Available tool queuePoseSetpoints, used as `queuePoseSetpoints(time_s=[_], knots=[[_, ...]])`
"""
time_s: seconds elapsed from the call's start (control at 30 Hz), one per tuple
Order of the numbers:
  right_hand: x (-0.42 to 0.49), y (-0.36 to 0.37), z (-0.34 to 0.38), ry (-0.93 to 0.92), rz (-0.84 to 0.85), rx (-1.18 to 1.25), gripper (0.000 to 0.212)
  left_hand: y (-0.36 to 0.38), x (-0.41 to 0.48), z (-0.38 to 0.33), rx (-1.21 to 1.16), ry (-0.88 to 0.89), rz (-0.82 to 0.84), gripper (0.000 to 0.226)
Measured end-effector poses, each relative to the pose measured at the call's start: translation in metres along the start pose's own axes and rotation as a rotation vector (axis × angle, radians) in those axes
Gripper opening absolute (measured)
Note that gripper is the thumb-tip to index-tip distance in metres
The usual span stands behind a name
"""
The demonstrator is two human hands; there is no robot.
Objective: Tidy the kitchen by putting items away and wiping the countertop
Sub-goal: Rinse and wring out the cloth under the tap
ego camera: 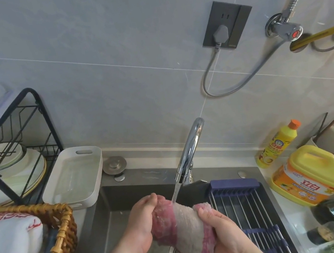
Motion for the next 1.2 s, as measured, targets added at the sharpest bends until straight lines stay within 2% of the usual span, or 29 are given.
queuePoseSetpoints(time_s=[0.1,0.17,0.23,0.27,0.3,0.37,0.43,0.6,0.67,0.77,0.87,0.93,1.0,1.07,1.2], knots=[[0.002,0.004,0.005,-0.043,0.044,0.043,0.020,-0.007,0.006,-0.003,0.014,0.074,-0.009,0.009],[0.005,0.009,0.007,-0.073,0.066,0.014,0.019,-0.022,0.012,-0.003,-0.009,0.104,-0.131,0.006],[0.010,0.015,0.007,-0.134,0.029,-0.102,0.024,-0.039,0.010,0.002,0.064,0.080,-0.305,0.013],[0.013,0.018,0.009,-0.183,-0.007,-0.187,0.028,-0.040,0.007,0.010,0.055,0.005,-0.321,0.018],[0.014,0.022,0.011,-0.240,-0.039,-0.288,0.031,-0.035,0.003,0.022,-0.013,-0.114,-0.268,0.028],[0.011,0.035,0.012,-0.326,-0.050,-0.466,0.030,-0.009,-0.014,0.035,-0.161,-0.345,-0.014,0.051],[0.006,0.046,0.010,-0.358,-0.003,-0.549,0.029,0.007,-0.018,0.035,-0.271,-0.394,0.153,0.058],[-0.001,0.046,0.008,-0.364,0.111,-0.626,0.029,-0.003,-0.005,0.030,-0.408,-0.333,0.022,0.046],[0.000,0.043,0.008,-0.385,0.098,-0.740,0.026,0.000,-0.005,0.031,-0.419,-0.346,0.053,0.036],[0.003,0.038,0.003,-0.394,0.067,-0.813,0.033,0.006,-0.008,0.032,-0.387,-0.320,0.102,0.018],[0.002,0.035,0.003,-0.369,0.080,-0.728,0.025,0.006,-0.008,0.032,-0.446,-0.301,0.108,0.023],[0.005,0.027,0.002,-0.290,0.075,-0.538,0.036,0.003,-0.006,0.032,-0.504,-0.299,0.116,0.031],[0.007,0.021,0.005,-0.308,0.026,-0.436,0.048,0.000,-0.001,0.035,-0.543,-0.302,0.119,0.054],[0.008,0.022,0.005,-0.345,-0.029,-0.490,0.053,0.001,-0.001,0.035,-0.585,-0.323,0.146,0.065],[0.002,0.037,0.006,-0.382,-0.058,-0.700,0.052,0.008,-0.009,0.029,-0.660,-0.361,0.237,0.062]])
Point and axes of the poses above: each hand's wrist, its own x-axis towards the middle knuckle, its own y-axis out of the palm, z = x × y, the point moved 7 cm from there along x, towards the middle knuckle, and after that the axes turned 8 degrees about -x, right-handed, at the moved point
